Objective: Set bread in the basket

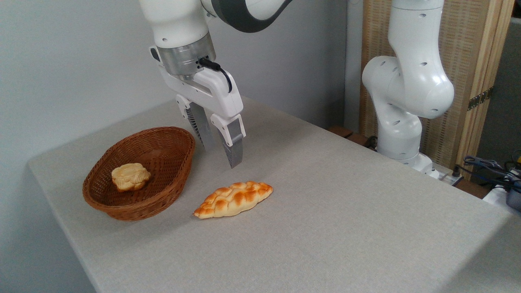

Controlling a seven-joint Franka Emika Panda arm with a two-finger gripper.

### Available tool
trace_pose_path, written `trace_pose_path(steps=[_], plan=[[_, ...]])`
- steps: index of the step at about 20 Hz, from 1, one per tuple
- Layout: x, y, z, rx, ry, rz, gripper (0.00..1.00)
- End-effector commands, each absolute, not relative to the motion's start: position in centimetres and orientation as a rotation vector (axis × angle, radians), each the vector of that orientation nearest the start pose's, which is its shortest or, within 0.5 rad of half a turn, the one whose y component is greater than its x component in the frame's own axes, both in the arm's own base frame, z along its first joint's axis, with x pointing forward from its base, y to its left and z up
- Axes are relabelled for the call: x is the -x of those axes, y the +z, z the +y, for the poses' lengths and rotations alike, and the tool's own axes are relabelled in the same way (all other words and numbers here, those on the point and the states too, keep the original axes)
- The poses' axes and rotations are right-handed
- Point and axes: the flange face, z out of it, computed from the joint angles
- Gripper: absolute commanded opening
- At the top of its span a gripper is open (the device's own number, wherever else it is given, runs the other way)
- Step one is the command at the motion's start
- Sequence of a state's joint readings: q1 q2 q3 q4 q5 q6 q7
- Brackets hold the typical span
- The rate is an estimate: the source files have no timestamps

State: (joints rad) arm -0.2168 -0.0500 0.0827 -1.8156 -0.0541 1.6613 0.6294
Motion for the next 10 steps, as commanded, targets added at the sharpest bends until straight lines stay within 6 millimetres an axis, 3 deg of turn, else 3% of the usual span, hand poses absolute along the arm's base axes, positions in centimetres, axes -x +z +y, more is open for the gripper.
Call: trace_pose_path(steps=[1,10], plan=[[-53.44,55.42,-7.00,3.000,0.043,1.148,1.00],[-53.31,55.43,-6.99,3.003,0.055,1.146,1.00]])
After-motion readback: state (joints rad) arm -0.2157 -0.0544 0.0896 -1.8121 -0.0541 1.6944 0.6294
